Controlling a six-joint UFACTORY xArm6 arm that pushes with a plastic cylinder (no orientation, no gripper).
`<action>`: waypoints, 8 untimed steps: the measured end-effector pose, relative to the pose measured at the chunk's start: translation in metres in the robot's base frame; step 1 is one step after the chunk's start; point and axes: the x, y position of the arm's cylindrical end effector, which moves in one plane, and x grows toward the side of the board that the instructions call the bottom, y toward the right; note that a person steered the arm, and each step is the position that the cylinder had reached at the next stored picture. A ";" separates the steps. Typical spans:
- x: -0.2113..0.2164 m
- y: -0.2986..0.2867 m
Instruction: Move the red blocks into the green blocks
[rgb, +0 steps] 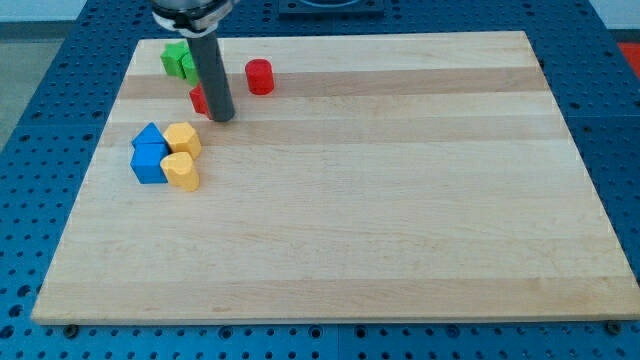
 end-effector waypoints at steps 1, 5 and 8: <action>-0.004 -0.016; -0.029 -0.056; -0.042 -0.062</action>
